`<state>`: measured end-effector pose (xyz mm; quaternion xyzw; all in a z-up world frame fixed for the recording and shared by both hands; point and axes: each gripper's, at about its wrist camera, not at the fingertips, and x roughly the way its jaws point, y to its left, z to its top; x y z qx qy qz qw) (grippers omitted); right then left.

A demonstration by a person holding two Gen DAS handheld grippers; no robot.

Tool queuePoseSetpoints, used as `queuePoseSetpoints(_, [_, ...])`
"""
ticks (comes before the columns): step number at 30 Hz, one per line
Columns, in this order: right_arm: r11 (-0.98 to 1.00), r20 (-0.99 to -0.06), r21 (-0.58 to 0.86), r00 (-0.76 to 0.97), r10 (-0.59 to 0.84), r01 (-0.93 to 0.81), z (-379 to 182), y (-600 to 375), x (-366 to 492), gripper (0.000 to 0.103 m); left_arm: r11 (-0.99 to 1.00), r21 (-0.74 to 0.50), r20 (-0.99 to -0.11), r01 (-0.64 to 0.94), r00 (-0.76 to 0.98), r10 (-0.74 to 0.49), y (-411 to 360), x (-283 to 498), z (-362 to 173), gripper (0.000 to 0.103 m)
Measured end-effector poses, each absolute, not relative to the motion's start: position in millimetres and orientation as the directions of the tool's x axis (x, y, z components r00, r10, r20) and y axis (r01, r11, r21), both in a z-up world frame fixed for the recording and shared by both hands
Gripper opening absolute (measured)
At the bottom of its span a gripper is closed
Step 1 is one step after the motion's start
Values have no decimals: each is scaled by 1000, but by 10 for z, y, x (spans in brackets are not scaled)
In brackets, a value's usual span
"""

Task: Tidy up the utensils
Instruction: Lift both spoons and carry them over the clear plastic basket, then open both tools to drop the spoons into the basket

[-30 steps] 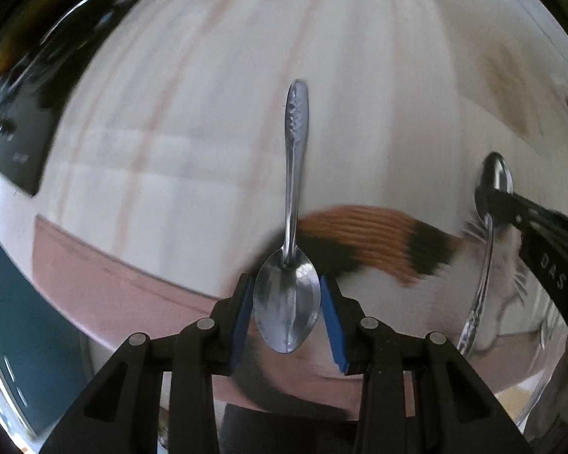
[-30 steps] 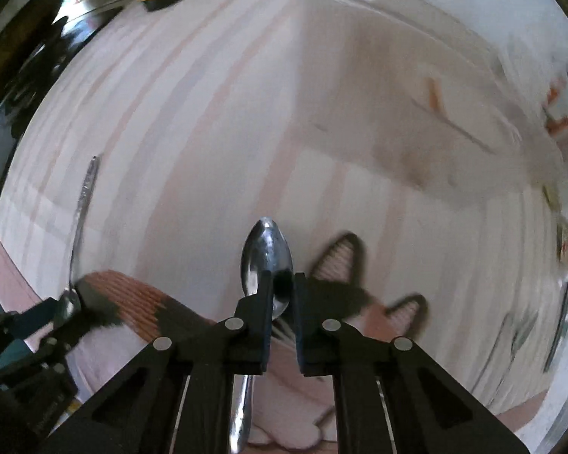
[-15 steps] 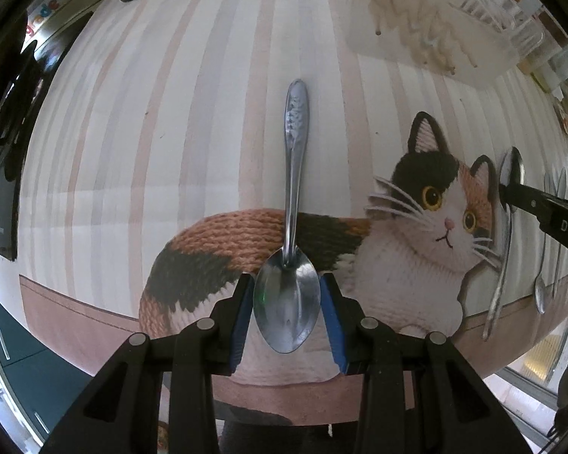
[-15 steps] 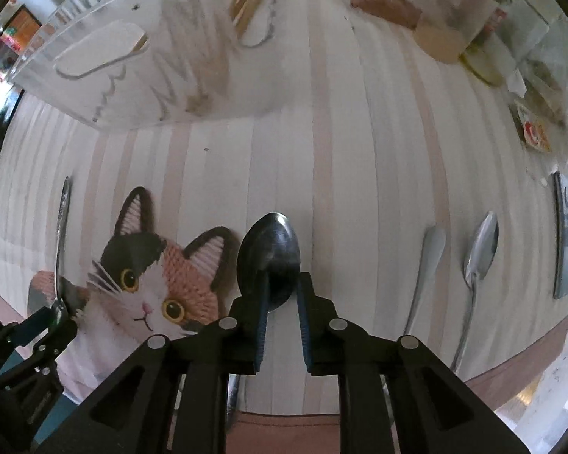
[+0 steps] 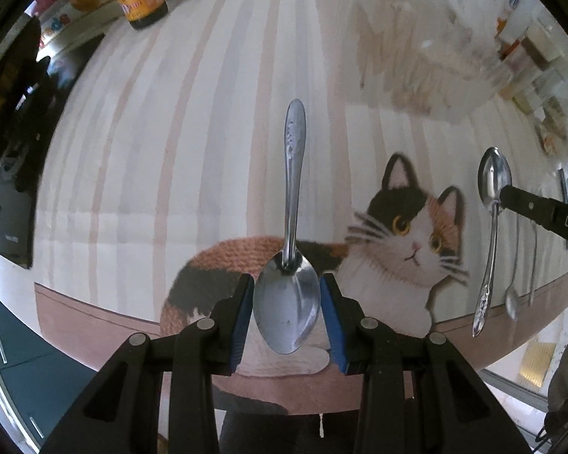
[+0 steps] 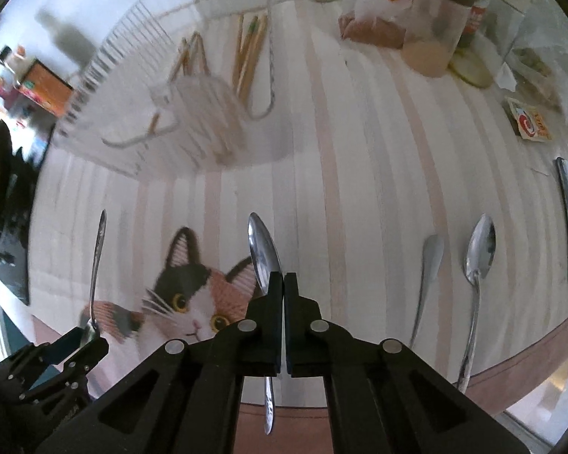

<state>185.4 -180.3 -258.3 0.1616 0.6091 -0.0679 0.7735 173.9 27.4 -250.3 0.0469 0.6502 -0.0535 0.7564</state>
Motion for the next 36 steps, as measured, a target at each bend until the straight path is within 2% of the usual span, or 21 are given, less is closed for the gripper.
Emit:
queuePoseSetpoints(13, [915, -898, 271, 421, 130, 298, -1793, -1869, 1894, 0, 992, -38, -948, 124, 308, -75, 356, 1752, -1715, 32])
queuePoseSetpoints(22, [910, -845, 305, 520, 123, 280, -1278, -1986, 2384, 0, 978, -97, -891, 183, 423, -168, 18, 2191, -1010, 32])
queuePoseSetpoints(28, [909, -850, 304, 512, 123, 285, -1205, -2075, 3024, 0, 970, -143, -891, 197, 402, -212, -286, 2924, -1051, 32])
queuePoseSetpoints(36, [913, -897, 284, 417, 144, 294, -1636, -2027, 3770, 0, 964, -189, -939, 188, 254, -234, -601, 3713, -1538, 32])
